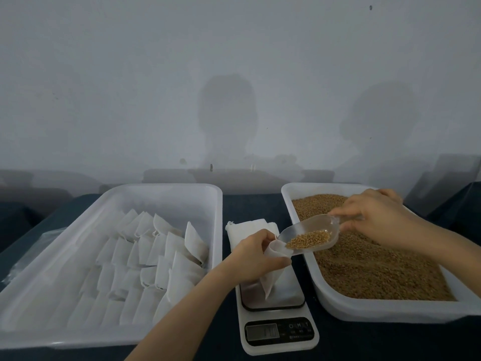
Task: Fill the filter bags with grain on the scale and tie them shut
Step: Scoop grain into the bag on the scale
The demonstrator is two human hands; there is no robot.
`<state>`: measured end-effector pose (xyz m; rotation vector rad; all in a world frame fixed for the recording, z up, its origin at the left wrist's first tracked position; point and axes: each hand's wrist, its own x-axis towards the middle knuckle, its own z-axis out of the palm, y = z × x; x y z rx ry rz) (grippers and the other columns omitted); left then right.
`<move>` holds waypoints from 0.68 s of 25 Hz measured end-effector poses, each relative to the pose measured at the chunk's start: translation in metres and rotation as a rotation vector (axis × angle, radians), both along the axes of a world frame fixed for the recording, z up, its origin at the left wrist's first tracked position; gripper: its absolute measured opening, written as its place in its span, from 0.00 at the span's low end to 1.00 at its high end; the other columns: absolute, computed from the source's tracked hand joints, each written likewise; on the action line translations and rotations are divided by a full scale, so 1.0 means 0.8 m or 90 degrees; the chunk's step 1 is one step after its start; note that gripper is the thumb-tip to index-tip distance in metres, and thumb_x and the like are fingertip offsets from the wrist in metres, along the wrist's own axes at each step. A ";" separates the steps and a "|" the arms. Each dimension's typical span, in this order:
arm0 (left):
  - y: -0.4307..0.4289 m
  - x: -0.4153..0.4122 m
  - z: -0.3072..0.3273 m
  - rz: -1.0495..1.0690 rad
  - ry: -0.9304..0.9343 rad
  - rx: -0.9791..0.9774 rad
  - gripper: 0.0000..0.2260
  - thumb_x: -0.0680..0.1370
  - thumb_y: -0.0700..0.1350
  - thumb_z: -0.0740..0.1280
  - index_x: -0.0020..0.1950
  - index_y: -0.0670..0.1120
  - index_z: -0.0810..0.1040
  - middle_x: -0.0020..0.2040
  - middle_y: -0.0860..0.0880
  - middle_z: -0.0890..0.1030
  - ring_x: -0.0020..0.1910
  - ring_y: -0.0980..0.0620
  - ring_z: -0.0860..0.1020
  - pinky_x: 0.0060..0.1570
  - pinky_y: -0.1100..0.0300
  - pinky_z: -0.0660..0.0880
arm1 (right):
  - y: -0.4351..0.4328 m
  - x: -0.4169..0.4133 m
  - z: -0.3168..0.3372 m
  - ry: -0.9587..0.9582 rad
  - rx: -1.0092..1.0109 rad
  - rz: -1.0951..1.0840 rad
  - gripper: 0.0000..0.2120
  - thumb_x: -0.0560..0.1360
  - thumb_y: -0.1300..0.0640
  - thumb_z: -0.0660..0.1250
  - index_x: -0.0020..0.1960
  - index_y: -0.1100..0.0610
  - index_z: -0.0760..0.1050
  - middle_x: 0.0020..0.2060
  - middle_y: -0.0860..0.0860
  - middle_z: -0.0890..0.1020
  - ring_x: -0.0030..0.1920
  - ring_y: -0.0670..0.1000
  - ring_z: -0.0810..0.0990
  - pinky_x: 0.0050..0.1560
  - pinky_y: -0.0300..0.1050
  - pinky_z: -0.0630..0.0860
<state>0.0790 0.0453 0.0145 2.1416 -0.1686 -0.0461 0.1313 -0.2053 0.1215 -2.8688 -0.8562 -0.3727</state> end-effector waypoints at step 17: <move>-0.003 -0.007 0.012 0.013 0.007 -0.032 0.23 0.71 0.52 0.74 0.63 0.50 0.71 0.56 0.53 0.78 0.54 0.54 0.78 0.56 0.54 0.78 | 0.034 0.002 0.033 -0.079 -0.183 0.018 0.16 0.73 0.41 0.64 0.61 0.35 0.72 0.47 0.37 0.78 0.50 0.44 0.62 0.50 0.43 0.49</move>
